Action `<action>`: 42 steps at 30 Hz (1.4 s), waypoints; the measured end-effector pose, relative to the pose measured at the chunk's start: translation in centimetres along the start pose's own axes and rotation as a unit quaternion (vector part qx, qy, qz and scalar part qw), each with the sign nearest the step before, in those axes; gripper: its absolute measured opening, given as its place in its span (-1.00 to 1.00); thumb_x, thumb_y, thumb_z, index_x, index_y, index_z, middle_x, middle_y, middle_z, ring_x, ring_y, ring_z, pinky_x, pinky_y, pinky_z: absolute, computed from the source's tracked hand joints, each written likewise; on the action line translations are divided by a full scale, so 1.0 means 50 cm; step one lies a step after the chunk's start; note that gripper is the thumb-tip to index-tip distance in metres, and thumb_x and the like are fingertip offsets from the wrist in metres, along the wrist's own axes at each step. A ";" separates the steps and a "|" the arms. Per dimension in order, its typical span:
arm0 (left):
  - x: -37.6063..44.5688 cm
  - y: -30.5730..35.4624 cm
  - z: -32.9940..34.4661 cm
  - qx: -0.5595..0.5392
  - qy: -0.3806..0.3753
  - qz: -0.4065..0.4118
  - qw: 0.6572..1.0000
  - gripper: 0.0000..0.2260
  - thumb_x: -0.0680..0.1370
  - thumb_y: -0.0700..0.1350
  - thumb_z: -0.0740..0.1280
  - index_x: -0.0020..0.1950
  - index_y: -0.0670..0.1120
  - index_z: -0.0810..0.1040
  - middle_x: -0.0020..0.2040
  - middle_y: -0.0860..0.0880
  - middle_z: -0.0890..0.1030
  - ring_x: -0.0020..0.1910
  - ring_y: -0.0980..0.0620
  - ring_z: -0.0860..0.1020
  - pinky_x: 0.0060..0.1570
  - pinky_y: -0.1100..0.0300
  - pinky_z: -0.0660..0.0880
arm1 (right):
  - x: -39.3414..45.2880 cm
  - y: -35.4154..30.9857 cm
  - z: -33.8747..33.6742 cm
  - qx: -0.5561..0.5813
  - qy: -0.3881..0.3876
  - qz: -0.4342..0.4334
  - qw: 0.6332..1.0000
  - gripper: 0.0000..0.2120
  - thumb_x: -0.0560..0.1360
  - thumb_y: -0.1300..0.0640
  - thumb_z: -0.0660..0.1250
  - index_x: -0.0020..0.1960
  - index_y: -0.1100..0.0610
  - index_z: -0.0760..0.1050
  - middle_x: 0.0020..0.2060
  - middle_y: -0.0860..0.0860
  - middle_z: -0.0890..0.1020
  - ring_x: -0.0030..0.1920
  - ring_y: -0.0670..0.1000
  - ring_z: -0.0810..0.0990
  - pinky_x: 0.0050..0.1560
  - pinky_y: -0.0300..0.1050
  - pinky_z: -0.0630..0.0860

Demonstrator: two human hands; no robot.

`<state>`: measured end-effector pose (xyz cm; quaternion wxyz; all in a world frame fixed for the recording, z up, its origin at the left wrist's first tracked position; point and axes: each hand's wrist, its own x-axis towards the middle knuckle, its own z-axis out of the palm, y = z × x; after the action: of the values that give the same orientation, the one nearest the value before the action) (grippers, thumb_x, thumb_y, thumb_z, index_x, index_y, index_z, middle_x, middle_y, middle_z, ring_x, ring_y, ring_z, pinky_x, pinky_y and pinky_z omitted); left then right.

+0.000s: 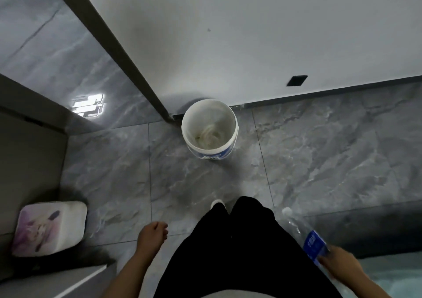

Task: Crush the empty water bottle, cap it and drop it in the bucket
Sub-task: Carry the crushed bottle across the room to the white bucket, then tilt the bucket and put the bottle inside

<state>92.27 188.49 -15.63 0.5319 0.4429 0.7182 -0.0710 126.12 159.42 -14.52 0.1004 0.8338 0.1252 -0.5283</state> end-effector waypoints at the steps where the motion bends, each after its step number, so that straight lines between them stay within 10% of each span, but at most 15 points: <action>1: 0.013 0.035 0.005 -0.005 0.001 0.004 1.000 -0.82 0.54 -0.21 0.21 -0.14 -0.24 0.58 -0.30 -0.16 0.58 -0.31 -0.08 0.51 -0.22 0.10 0.43 | 0.010 -0.013 -0.020 0.007 -0.006 0.002 1.000 -0.70 0.53 0.08 0.22 0.21 0.18 0.50 0.20 0.17 0.59 0.20 0.12 0.56 -0.02 -0.18 0.39; 14: 0.262 0.352 0.116 -0.129 0.093 -0.018 0.987 -0.81 0.55 -0.21 0.20 -0.21 -0.18 0.56 -0.28 -0.15 0.56 -0.27 -0.08 0.52 -0.06 0.02 0.46 | 0.277 -0.407 -0.358 0.091 0.026 -0.147 0.985 -0.69 0.48 0.10 0.35 0.12 0.27 0.48 -0.02 0.25 0.67 -0.06 0.21 0.66 0.01 0.01 0.56; 23: 0.560 0.437 0.188 -0.095 0.138 -0.013 0.986 -0.72 0.52 -0.16 0.20 -0.38 -0.14 0.51 -0.28 -0.28 0.58 -0.21 -0.17 0.54 0.04 -0.15 0.50 | 0.473 -0.714 -0.339 0.100 0.006 -0.215 0.971 -0.77 0.52 0.06 0.28 0.05 0.19 0.35 -0.10 0.13 0.57 -0.14 0.23 0.66 -0.03 0.17 0.61; 27: 0.707 0.443 0.232 0.071 0.155 0.059 0.984 -0.72 0.57 -0.13 0.12 -0.29 -0.20 0.45 -0.20 -0.35 0.59 -0.18 -0.27 0.56 -0.27 0.05 0.28 | 0.599 -0.801 -0.271 0.079 0.010 -0.254 0.964 -0.89 0.55 0.11 0.22 -0.03 0.12 0.31 -0.17 0.08 0.55 -0.16 0.21 0.65 -0.06 0.12 0.61; 32: 0.860 0.441 0.286 0.100 0.205 0.129 0.965 -0.72 0.59 -0.14 0.09 0.14 -0.25 0.50 0.03 -0.20 0.57 -0.07 -0.11 0.50 -0.15 0.18 0.28 | 0.754 -0.873 -0.186 0.091 0.015 -0.264 0.960 -0.85 0.56 0.16 0.18 0.07 0.21 0.42 -0.08 0.20 0.65 -0.13 0.20 0.65 -0.05 0.05 0.58; 39: 0.959 0.446 0.299 0.053 0.257 0.208 0.942 -0.72 0.60 -0.11 0.09 0.19 -0.15 0.50 -0.05 -0.02 0.51 -0.10 0.08 0.43 -0.25 0.70 0.25 | 0.900 -0.919 -0.099 0.100 0.018 -0.239 0.966 -0.78 0.57 0.11 0.14 0.10 0.21 0.45 -0.20 0.10 0.59 -0.21 0.12 0.58 -0.15 -0.06 0.51; 42: 0.966 0.444 0.296 0.053 0.260 0.208 0.942 -0.67 0.57 -0.12 0.09 0.28 -0.08 0.47 0.02 0.07 0.52 -0.01 0.10 0.47 -0.13 0.59 0.29 | 0.933 -0.926 -0.087 0.080 0.027 -0.240 0.967 -0.77 0.57 0.11 0.14 0.09 0.23 0.46 -0.20 0.06 0.55 -0.24 0.05 0.50 -0.23 -0.15 0.34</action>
<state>116.42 220.35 -53.64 0.3059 0.6128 0.7185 0.1209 134.40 209.44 -56.57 -0.0996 0.7985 0.2824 -0.5223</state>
